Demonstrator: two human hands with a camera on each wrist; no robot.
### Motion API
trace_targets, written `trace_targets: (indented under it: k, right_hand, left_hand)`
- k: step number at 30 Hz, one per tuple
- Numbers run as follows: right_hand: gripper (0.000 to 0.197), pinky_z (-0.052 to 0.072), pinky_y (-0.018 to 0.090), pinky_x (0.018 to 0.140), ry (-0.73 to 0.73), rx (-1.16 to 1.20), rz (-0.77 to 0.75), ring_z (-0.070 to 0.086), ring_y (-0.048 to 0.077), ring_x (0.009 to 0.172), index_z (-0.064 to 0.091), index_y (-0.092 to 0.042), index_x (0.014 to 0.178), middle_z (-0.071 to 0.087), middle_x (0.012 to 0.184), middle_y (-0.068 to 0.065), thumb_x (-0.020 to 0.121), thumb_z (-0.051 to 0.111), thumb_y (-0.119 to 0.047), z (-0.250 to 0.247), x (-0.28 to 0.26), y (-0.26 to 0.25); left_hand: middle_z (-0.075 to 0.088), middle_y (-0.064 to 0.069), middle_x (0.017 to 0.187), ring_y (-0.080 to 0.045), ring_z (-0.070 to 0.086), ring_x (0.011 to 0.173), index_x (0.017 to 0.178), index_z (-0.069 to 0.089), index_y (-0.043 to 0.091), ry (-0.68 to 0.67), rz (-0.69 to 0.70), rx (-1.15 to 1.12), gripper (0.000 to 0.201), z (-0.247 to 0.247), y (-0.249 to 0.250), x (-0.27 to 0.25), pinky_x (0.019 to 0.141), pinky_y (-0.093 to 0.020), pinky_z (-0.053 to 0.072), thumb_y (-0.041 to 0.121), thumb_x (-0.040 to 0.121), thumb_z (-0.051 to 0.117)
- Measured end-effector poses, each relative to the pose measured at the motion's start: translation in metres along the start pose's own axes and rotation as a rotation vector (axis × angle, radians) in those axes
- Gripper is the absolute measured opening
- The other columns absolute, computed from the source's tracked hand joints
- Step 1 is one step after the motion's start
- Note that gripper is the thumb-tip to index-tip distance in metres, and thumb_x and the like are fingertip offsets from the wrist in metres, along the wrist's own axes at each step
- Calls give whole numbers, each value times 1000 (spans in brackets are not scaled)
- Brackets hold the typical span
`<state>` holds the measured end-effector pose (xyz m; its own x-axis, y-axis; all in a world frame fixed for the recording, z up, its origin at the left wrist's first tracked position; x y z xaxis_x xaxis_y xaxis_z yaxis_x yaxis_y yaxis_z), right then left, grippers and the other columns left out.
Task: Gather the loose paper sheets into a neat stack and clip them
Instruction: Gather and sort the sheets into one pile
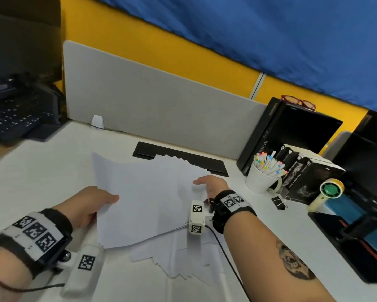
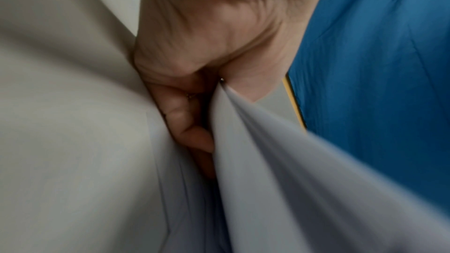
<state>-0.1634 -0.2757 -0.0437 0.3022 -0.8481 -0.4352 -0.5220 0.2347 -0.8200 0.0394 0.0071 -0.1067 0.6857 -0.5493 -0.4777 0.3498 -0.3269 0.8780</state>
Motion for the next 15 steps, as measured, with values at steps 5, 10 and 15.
trace_targets:
  k: [5,10,15]
  right_hand:
    - [52,48,27,41,-82,-197,55,56,27,48,58,-3,118,56,106,21,71,82,-3,-8,-1,-4]
    - [39,59,38,65,-59,-339,24,68,36,75,62,-1,101,57,93,18,69,85,-3,-12,4,-7]
    - [88,55,48,94,-4,-455,-133,62,36,112,62,-9,115,65,113,12,36,98,-23,-16,64,1]
  left_hand:
    - [72,-23,112,-39,69,98,125,60,-5,6,-6,-5,32,-1,1,-1,74,-40,54,2,94,67]
    - [72,-22,110,-38,69,95,123,61,-5,-7,-4,-5,29,1,2,-3,71,-38,53,1,95,65]
    - [71,-21,110,-36,68,93,124,61,-5,-12,-3,-3,29,1,2,-4,70,-38,52,0,95,64]
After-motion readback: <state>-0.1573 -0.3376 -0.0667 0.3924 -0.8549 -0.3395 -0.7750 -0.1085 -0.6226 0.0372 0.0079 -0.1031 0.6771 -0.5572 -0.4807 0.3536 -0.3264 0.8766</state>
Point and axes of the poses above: each hand's wrist, its own x-axis towards the middle knuckle, its own z-axis out of the palm, y = z × x, the point moved 7 cm from there along x, towards the middle knuckle
